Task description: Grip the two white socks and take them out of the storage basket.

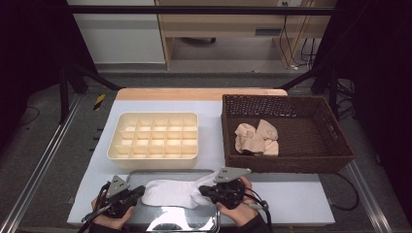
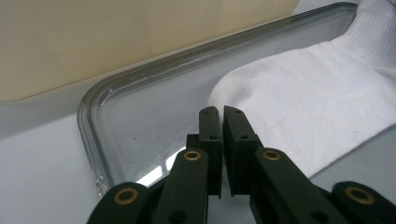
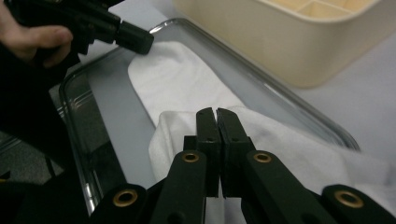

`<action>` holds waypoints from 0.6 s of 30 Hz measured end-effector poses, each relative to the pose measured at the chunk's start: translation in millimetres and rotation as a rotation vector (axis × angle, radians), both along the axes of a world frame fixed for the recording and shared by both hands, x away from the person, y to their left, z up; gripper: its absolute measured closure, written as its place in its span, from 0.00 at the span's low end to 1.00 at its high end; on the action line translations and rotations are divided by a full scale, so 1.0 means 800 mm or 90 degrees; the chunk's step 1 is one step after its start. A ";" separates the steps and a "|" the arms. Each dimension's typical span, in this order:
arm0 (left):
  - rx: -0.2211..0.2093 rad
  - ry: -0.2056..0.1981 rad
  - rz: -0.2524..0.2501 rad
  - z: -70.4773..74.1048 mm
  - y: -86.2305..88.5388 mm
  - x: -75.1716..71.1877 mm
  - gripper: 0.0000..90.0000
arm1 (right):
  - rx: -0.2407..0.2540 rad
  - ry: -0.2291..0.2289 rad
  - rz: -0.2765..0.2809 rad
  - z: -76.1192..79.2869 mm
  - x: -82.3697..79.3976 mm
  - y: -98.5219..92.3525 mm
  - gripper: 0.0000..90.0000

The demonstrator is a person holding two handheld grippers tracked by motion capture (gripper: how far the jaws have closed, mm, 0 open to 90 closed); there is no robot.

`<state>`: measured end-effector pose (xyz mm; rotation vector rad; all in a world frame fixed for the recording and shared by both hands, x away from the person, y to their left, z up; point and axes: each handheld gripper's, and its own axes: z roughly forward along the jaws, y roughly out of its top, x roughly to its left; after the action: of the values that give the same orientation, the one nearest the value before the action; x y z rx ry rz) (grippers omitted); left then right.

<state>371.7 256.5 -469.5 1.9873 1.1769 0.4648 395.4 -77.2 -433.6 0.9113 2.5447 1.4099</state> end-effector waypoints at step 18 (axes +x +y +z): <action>-0.046 -0.033 -0.010 0.026 0.001 -0.004 0.79 | -0.011 -0.036 -0.080 0.005 0.024 -0.019 0.86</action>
<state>368.8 257.2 -448.6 1.9106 1.1303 0.4578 414.3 -92.8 -429.5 0.9948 2.4096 1.3567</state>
